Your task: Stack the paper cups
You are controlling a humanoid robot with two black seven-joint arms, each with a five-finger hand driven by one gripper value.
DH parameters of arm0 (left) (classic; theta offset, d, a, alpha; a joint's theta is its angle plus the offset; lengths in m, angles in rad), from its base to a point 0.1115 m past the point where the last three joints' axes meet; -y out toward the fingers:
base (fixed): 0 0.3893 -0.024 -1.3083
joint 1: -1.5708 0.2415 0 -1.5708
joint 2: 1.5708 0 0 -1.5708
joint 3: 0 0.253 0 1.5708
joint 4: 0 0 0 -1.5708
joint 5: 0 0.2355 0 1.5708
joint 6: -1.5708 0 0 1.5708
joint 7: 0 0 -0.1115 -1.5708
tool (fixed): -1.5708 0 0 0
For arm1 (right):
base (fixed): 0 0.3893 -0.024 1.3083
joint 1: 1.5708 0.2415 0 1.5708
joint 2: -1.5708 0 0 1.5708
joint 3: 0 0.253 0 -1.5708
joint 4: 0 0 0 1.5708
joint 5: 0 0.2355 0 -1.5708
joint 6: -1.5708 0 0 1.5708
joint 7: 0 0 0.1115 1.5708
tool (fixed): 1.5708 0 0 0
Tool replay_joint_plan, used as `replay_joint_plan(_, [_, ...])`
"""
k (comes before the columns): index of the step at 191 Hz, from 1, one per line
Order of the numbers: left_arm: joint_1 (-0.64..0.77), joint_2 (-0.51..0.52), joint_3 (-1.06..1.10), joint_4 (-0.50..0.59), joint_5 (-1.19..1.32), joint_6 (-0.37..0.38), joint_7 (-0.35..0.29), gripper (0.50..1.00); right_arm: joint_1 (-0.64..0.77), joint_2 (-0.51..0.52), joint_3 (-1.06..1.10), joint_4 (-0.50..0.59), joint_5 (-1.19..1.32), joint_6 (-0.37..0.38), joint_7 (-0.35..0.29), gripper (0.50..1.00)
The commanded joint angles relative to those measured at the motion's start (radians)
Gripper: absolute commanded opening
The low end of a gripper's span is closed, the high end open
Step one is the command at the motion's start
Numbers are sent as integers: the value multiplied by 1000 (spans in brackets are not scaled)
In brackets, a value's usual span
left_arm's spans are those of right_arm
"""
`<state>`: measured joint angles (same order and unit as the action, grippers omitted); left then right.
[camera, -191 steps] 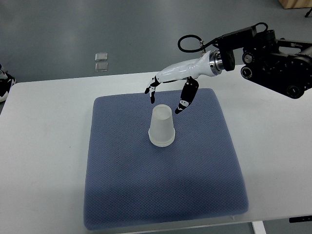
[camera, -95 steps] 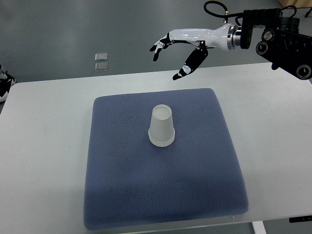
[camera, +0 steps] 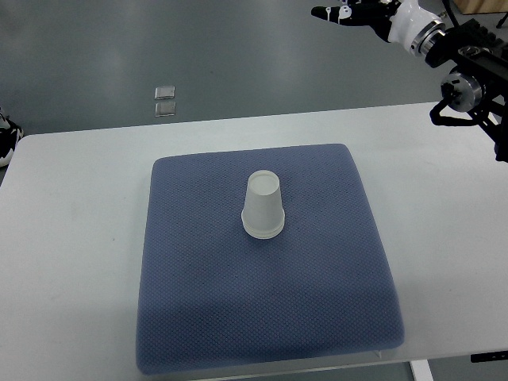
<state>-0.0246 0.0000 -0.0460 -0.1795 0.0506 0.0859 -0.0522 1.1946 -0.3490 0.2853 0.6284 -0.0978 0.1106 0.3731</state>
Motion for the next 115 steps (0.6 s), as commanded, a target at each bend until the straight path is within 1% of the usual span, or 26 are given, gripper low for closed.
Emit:
replay_joint_plan(1, [0, 0, 0, 0, 0, 0, 0, 1000, -6, 10, -2, -3, 131, -106, -33, 907])
replay_joint_plan(9, [0, 0, 0, 0, 0, 0, 0, 1000, -10, 12, -2, -3, 168, -140, -42, 907])
replay_joint_plan(26, [0, 0, 0, 0, 0, 0, 0, 1000, -13, 15, -2, -6, 230, -187, -60, 907])
replay_joint_plan(51, [0, 0, 0, 0, 0, 0, 0, 1000, -32, 15, 0, -10, 326, -207, -69, 907])
replay_joint_plan(64, [0, 0, 0, 0, 0, 0, 0, 1000, -38, 15, 0, -10, 391, -206, -72, 907])
replay_joint_plan(77, [0, 0, 0, 0, 0, 0, 0, 1000, -55, 13, 0, -12, 471, -203, -89, 907])
replay_joint_plan(93, [0, 0, 0, 0, 0, 0, 0, 1000, -70, 15, 9, -7, 533, -187, -97, 907])
replay_joint_plan(102, [0, 0, 0, 0, 0, 0, 0, 1000, -79, 19, 17, -6, 538, -164, -95, 907])
replay_joint_plan(115, [0, 0, 0, 0, 0, 0, 0, 1000, -99, 42, 43, -9, 537, -100, -85, 907])
